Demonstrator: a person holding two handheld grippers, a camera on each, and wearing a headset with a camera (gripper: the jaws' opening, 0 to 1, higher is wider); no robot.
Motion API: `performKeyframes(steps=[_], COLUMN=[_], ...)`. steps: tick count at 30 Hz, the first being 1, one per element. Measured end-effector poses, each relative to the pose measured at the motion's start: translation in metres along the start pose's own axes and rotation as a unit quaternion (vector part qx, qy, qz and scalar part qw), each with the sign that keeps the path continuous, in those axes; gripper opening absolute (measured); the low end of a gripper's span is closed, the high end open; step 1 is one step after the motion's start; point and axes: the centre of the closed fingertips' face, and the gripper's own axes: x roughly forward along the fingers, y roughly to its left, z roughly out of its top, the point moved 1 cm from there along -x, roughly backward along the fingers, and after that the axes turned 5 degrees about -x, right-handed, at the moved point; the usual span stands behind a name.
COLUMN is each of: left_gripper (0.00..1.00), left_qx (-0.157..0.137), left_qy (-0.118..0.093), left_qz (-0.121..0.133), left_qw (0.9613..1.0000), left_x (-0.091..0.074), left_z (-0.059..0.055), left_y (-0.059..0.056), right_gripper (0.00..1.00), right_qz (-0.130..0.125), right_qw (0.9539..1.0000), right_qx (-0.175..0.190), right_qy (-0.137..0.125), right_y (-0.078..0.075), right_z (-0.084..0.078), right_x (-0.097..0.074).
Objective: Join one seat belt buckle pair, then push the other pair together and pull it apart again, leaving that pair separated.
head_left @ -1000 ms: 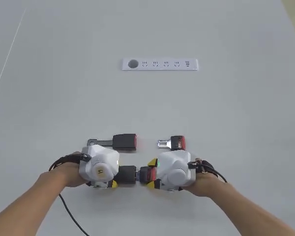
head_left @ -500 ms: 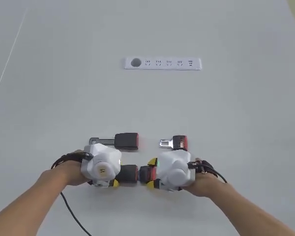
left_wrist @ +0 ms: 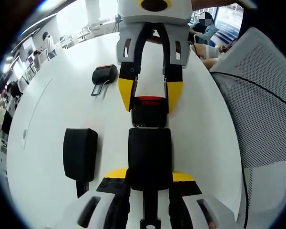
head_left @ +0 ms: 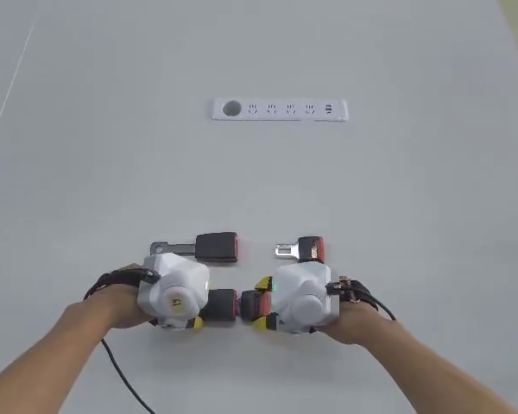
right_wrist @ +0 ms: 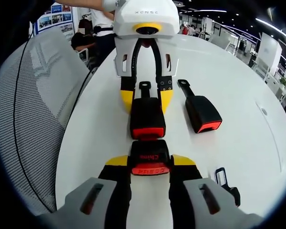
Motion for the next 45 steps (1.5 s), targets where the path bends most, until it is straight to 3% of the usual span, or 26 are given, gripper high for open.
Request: performKeyframes(steps=[2, 3, 9, 12, 15, 24, 37, 45], left_gripper=[0.30, 0.30, 0.30, 0.30, 0.30, 0.32, 0.36, 0.42], left_qx=[-0.012, -0.013, -0.010, -0.004, -0.012, -0.002, -0.031, -0.049], left_qy=[-0.014, -0.015, -0.010, 0.005, -0.018, -0.012, -0.021, -0.035], left_qz=[0.002, 0.001, 0.000, -0.002, 0.000, -0.006, 0.009, 0.017], left_qw=[0.9998, 0.9998, 0.9999, 1.0000, 0.9998, 0.9999, 0.9992, 0.9980], left_x=[-0.002, -0.002, -0.002, -0.003, -0.004, -0.003, -0.004, -0.013], left_z=[0.000, 0.000, -0.001, 0.000, 0.000, 0.001, 0.002, 0.007], left_y=[0.000, 0.000, 0.001, 0.002, 0.001, 0.001, 0.004, 0.004], right_gripper=[0.27, 0.27, 0.28, 0.28, 0.28, 0.30, 0.41, 0.47], right_qz=[0.004, 0.005, 0.003, 0.002, 0.004, -0.004, -0.012, -0.025], right_qw=[1.0000, 0.9999, 0.9999, 0.9998, 0.9999, 0.9998, 0.9998, 0.9997], right_qx=[0.003, -0.014, -0.011, -0.013, -0.013, -0.016, -0.006, -0.004], right_qy=[-0.006, -0.002, 0.001, 0.016, 0.005, 0.007, 0.012, 0.002], right_y=[-0.003, -0.002, -0.003, -0.004, -0.002, -0.002, -0.001, -0.003], right_z=[0.000, 0.000, 0.000, 0.001, -0.003, -0.001, 0.002, 0.009], right_x=[-0.003, -0.002, 0.000, 0.002, -0.001, 0.000, -0.002, -0.016])
